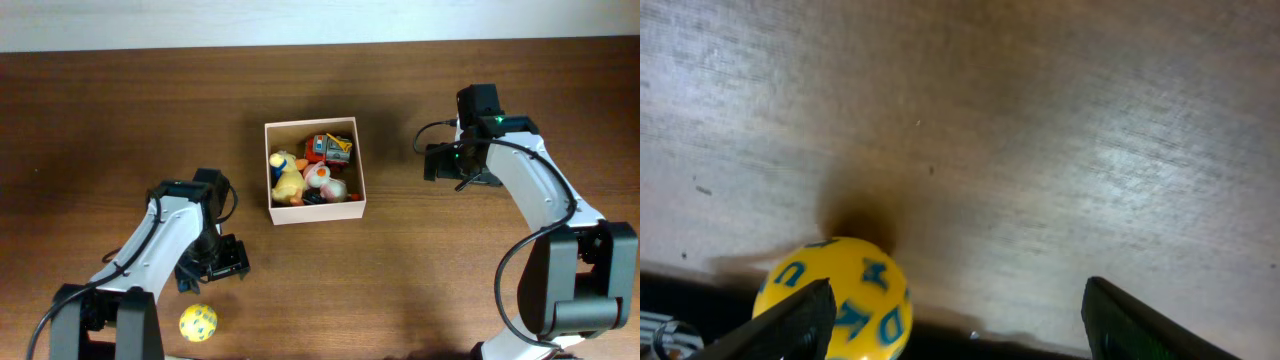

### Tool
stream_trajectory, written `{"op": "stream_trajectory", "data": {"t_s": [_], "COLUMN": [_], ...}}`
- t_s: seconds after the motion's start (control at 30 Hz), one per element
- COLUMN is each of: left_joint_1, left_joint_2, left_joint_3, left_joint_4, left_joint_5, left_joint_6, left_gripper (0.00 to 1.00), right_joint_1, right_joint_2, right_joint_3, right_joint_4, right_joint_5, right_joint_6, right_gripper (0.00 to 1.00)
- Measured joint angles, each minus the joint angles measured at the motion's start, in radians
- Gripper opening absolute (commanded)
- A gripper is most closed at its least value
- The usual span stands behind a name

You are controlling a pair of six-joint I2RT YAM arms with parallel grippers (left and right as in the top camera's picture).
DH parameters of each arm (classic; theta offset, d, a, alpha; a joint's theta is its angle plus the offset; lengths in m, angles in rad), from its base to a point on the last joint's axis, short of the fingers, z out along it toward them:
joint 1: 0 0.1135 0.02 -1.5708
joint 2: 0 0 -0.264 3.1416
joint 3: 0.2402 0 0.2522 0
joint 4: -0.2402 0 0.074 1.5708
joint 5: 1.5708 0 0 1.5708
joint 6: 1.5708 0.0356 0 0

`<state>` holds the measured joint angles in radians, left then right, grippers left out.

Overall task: Pack container
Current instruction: 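Lower the left gripper onto the yellow lettered ball and close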

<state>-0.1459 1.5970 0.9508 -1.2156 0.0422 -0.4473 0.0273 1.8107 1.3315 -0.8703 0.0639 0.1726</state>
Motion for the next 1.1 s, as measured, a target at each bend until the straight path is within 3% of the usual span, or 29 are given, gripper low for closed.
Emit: {"op": "stream_trajectory", "data": {"t_s": [0.37, 0.47, 0.9, 0.97, 1.1], "left_joint_1": [0.000, 0.000, 0.000, 0.000, 0.000], "left_joint_2": [0.000, 0.000, 0.000, 0.000, 0.000], "left_joint_3": [0.000, -0.002, -0.136, -0.142, -0.143], "left_joint_4": [-0.053, -0.055, 0.026, 0.012, 0.000], "left_joint_5": [-0.001, 0.000, 0.042, 0.055, 0.072], "left_joint_6": [0.000, 0.000, -0.003, -0.003, -0.010], "left_gripper": [0.86, 0.93, 0.92, 0.89, 0.62], "right_joint_1": [0.000, 0.000, 0.000, 0.000, 0.000], "right_joint_2": [0.000, 0.000, 0.000, 0.000, 0.000], "right_joint_3": [0.000, 0.000, 0.000, 0.000, 0.000], "right_joint_4": [0.000, 0.000, 0.000, 0.000, 0.000], "right_joint_5": [0.000, 0.000, 0.000, 0.000, 0.000], "right_joint_6": [-0.001, 0.000, 0.000, 0.000, 0.000], "right_gripper": [0.99, 0.98, 0.99, 0.99, 0.99]}}
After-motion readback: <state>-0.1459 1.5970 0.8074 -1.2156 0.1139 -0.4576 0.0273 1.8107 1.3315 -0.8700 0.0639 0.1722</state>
